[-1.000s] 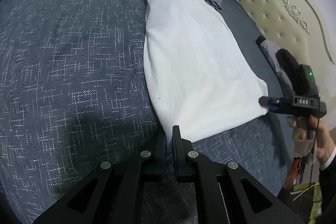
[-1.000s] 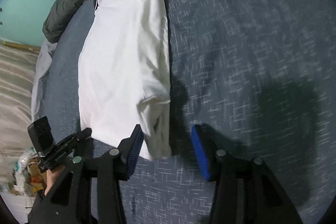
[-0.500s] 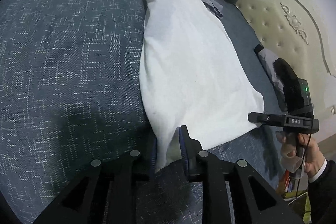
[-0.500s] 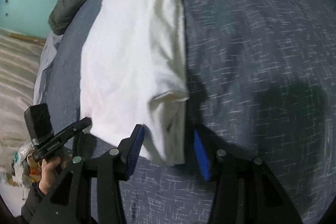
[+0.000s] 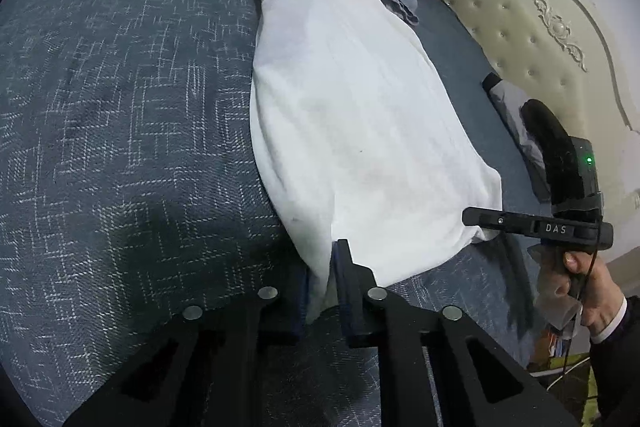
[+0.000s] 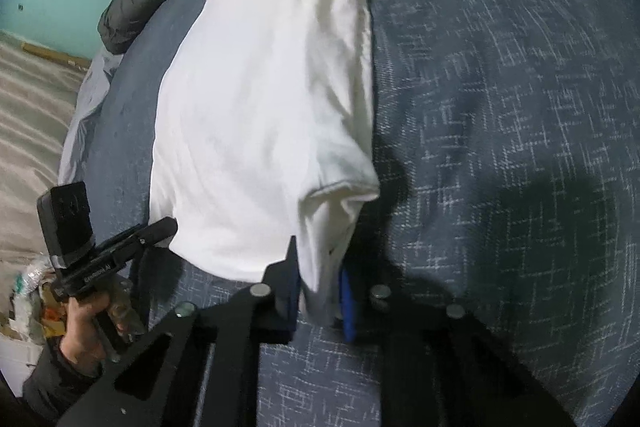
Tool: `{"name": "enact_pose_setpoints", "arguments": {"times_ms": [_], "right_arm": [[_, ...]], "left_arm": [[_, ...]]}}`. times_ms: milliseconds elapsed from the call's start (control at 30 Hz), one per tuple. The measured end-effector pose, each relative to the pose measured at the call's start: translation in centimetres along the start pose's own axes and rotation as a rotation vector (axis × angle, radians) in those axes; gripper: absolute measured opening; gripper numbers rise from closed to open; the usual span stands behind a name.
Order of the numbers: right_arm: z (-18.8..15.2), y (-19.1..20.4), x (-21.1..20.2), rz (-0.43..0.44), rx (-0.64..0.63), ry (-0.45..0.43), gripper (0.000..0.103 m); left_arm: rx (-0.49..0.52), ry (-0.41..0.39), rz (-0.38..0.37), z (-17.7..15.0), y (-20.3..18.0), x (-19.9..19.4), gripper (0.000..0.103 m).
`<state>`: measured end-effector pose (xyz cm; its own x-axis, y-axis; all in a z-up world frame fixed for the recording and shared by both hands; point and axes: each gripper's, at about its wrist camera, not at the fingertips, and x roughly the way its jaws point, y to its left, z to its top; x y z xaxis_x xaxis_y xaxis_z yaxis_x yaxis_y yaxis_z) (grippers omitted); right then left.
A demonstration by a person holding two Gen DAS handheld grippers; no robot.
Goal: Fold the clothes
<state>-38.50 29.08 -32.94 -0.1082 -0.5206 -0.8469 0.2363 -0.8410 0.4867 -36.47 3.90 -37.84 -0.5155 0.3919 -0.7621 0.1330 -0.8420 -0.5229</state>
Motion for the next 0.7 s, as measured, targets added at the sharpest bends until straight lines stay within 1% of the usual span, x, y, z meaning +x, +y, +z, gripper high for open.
{"name": "enact_pose_setpoints", "arguments": {"times_ms": [33,133,300,500,700], "right_arm": [[0.1,0.3,0.1,-0.002,-0.003,-0.002,0.01],[0.4,1.1,-0.1,0.0,-0.013,-0.01,0.009],[1.8,2.2,-2.6,0.053,-0.02,-0.049,0.008],[4.4,4.2,-6.9,0.099,-0.029,-0.1,0.008],[6.9,4.6,-12.7,0.12,-0.039,-0.13,0.008]], "left_arm": [[0.01,-0.001,-0.002,0.2,-0.2,-0.2,0.007],[0.024,-0.009,-0.021,1.2,-1.2,-1.3,0.007],[0.045,-0.025,-0.052,3.0,-2.9,-3.4,0.006],[0.055,-0.051,-0.062,6.6,-5.9,-7.4,0.006],[0.065,-0.069,-0.047,9.6,-8.7,-10.8,0.006]]}}
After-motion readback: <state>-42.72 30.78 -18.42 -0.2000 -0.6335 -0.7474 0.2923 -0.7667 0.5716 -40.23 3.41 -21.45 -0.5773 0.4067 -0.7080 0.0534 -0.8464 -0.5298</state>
